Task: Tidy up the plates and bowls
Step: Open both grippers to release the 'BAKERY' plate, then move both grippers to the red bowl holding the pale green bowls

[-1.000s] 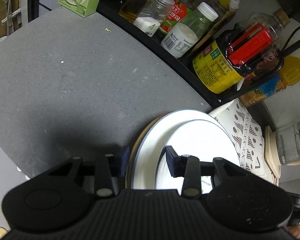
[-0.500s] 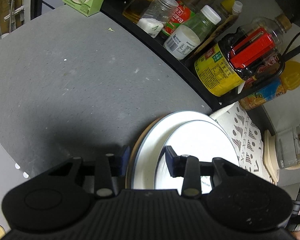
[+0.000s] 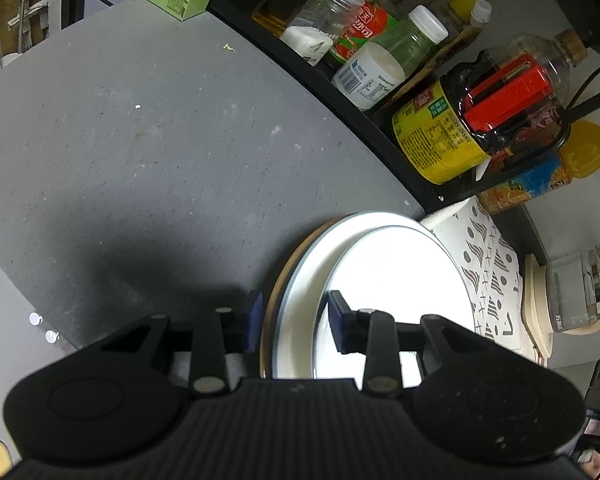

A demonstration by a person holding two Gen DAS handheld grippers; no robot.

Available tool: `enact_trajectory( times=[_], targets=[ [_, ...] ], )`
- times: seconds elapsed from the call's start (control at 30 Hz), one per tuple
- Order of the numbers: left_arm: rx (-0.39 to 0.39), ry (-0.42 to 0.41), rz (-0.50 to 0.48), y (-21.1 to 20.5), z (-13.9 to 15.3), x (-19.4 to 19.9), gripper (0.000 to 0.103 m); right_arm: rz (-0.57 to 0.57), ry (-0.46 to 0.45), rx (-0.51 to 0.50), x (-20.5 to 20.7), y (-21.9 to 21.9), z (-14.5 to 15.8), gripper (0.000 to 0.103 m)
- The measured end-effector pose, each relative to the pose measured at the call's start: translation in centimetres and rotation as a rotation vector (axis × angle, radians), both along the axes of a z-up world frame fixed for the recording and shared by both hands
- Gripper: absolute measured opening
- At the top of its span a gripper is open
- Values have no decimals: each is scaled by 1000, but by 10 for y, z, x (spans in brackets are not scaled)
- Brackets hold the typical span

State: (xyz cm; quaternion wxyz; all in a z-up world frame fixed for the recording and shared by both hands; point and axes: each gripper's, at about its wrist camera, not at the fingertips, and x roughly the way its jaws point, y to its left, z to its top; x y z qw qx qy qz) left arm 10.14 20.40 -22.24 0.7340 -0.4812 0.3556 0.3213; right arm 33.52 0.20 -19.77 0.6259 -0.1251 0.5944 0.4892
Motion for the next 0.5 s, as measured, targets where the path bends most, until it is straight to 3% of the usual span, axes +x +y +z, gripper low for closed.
enact_trajectory(
  times=[0.37, 0.43, 0.5],
  targets=[
    [-5, 95, -34, 0, 9, 8, 37, 20, 22, -5, -3, -2, 6, 31],
    [15, 110, -36, -1, 15, 13, 42, 17, 24, 33, -2, -5, 16, 43],
    [40, 109, -44, -2, 25, 18, 53, 19, 0, 80, 0, -9, 31, 62]
  ],
)
